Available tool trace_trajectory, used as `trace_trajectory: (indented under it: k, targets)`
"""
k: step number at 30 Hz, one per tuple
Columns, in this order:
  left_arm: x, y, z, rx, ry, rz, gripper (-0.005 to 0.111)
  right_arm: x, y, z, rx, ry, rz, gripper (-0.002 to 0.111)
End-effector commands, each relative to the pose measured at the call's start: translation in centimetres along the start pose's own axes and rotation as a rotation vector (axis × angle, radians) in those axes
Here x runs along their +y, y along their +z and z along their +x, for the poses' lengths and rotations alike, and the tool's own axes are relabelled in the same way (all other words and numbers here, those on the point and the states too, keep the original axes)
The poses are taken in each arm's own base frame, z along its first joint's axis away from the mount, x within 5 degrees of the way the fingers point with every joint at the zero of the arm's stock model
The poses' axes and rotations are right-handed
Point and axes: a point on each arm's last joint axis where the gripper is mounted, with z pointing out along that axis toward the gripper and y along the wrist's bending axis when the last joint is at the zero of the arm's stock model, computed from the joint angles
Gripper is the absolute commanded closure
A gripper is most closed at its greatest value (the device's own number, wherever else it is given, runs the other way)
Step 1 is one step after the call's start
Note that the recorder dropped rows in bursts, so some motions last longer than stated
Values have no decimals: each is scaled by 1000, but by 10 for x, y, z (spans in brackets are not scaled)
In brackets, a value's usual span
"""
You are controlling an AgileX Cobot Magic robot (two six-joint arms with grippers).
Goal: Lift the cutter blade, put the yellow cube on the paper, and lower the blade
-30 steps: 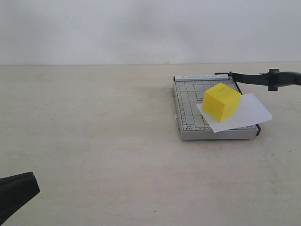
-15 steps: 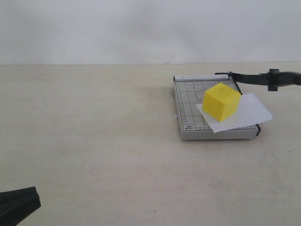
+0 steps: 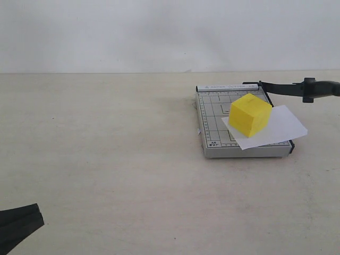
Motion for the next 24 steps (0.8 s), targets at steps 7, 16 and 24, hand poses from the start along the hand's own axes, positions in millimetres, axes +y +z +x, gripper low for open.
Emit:
trace_trajectory:
  k: [7,16,24]
  targets:
    - [1,-1,-1,-26,35,-15,102,0,-1,-1,-7,-5,-4,108]
    - [6,-13,-5,-87,34,-86,102,0,-1,-1,-7,-5,-4,108]
    - [21,-34,-1,-108,11,-362,102,0,-1,-1,-7,-5,-4,108]
